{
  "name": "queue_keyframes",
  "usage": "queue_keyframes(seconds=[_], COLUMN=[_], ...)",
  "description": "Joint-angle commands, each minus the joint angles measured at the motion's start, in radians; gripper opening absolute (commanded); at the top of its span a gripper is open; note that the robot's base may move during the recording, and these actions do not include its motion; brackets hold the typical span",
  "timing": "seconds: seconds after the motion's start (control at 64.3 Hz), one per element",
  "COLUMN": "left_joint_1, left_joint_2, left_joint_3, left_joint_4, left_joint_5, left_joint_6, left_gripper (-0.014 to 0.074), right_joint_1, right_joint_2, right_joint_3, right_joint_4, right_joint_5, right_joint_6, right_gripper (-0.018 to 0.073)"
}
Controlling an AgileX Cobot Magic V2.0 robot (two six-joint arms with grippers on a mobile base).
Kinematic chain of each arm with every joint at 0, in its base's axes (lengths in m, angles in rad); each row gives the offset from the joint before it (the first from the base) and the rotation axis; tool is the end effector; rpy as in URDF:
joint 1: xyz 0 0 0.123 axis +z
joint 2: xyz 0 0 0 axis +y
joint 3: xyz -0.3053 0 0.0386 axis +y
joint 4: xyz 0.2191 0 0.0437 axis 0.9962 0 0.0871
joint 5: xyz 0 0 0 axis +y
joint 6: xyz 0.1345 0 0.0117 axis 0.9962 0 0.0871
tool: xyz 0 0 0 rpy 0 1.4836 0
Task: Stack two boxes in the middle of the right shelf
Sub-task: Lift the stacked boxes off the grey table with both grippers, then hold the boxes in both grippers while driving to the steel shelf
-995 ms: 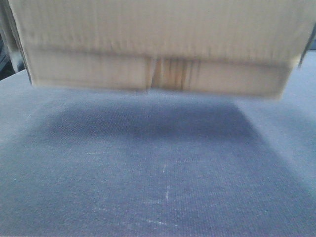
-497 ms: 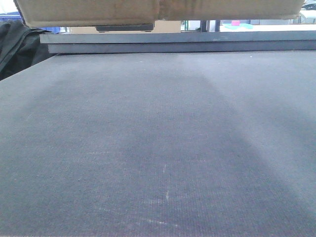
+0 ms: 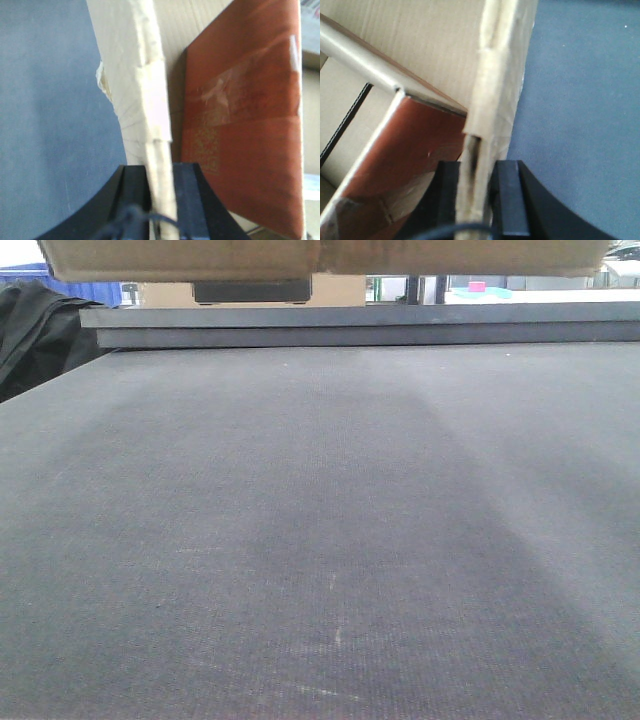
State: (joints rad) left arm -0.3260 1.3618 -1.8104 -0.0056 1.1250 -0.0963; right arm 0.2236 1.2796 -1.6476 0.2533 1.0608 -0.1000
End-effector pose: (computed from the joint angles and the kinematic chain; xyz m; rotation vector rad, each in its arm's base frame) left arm 0.2509 -0.0855 0.4890 0.2491 2.1563 -0.2499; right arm 0.2346 0.0836 0.4726 -0.3413 2.1440 0.3816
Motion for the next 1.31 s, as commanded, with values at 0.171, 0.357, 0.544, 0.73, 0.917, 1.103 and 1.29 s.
queue_keyframes(seconds=[0.171,0.357,0.544,0.73,0.917,1.103,1.29], left_joint_1=[0.002,0.002,0.002,0.002,0.002,0.002,0.002], left_joint_2=[-0.020,-0.020,-0.020,-0.020,-0.020,-0.020,-0.020], left_joint_3=[-0.008,-0.008,-0.008,-0.008,-0.008,-0.008,-0.008], left_joint_4=[0.018,0.018,0.018,0.018,0.018,0.018,0.018], left_joint_5=[-0.159,-0.210,-0.269,-0.305,-0.305,-0.305,-0.305], left_joint_6=[0.013,0.013,0.013,0.013,0.013,0.013,0.013], left_gripper=[-0.0111,-0.0111,-0.0111,-0.0111,-0.0111,-0.0111,-0.0111], right_joint_1=[-0.010,-0.010,-0.010,-0.010,-0.010,-0.010,-0.010], right_joint_2=[-0.011,-0.011,-0.011,-0.011,-0.011,-0.011,-0.011], right_joint_3=[-0.016,-0.016,-0.016,-0.016,-0.016,-0.016,-0.016], right_joint_4=[-0.041,-0.041,-0.041,-0.041,-0.041,-0.041,-0.041], right_joint_5=[-0.039,-0.039,-0.039,-0.039,-0.039,-0.039,-0.041], right_joint_6=[-0.008,-0.008,-0.008,-0.008,-0.008,-0.008,-0.008], right_gripper=[-0.0151,-0.0151,-0.0151,-0.0151,-0.0151,-0.0151,-0.0151])
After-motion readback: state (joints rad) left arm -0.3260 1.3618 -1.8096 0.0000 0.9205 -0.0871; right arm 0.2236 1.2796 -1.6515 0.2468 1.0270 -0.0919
